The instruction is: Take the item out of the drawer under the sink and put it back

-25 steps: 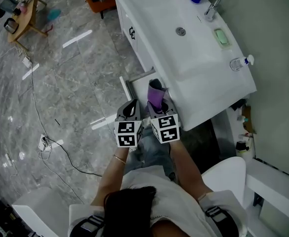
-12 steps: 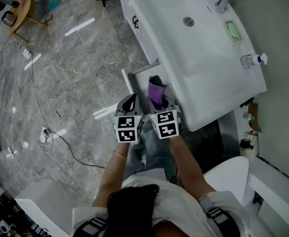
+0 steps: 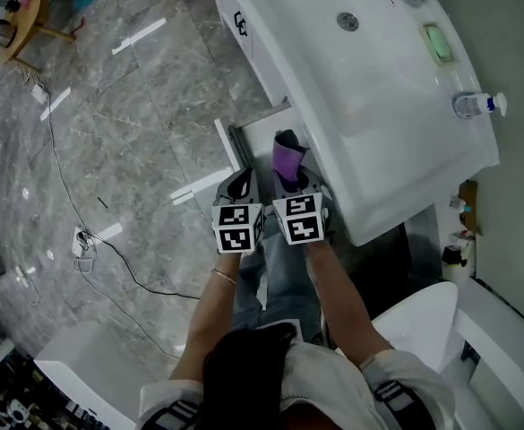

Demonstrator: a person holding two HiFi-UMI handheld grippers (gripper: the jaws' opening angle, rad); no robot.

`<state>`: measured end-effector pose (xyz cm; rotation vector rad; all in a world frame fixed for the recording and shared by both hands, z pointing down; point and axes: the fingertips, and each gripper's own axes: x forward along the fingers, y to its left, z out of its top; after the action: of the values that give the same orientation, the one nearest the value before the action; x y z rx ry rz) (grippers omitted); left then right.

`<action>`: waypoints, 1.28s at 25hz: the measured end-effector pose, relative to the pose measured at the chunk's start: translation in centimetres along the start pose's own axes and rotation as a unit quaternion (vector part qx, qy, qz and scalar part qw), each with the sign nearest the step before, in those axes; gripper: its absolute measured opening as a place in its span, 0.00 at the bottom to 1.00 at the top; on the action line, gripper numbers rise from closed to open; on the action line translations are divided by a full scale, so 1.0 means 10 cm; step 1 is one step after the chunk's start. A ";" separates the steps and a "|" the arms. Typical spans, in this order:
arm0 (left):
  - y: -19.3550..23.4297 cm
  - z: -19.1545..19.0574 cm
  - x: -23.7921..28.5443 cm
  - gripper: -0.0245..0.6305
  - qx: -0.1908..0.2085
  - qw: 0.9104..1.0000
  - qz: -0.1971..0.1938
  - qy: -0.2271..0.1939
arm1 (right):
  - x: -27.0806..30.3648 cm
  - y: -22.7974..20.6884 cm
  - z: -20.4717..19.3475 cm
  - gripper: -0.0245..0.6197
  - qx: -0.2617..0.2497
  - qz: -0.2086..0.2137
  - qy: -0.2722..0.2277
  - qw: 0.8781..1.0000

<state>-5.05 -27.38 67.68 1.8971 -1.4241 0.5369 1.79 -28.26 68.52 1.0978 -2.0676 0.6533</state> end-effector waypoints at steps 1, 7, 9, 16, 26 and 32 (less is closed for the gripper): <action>0.02 -0.04 0.03 0.04 -0.004 1.000 0.001 0.006 | 0.05 0.00 -0.02 0.20 0.003 -0.002 0.003 1.000; 0.10 -0.22 0.32 0.04 0.008 0.999 0.019 0.025 | 0.29 -0.08 -0.11 0.21 0.015 -0.004 0.007 1.000; 0.11 -0.26 0.39 0.04 0.000 0.999 0.019 0.029 | 0.35 -0.09 -0.15 0.20 0.013 -0.004 0.009 1.000; 0.05 -0.30 0.69 0.04 -0.017 0.998 0.001 0.066 | 0.61 -0.23 -0.27 0.20 0.025 -0.004 0.018 1.000; 0.18 -0.27 0.94 0.04 -0.021 0.990 0.009 0.139 | 0.93 -0.36 -0.32 0.21 0.042 0.008 0.047 0.998; 0.20 -0.28 1.01 0.04 -0.015 0.986 0.022 0.163 | 1.04 -0.39 -0.42 0.21 0.056 0.014 0.066 0.996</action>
<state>-3.62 -32.24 77.05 1.6660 -1.2540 0.8018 2.43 -32.58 79.56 1.0610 -1.9560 0.8418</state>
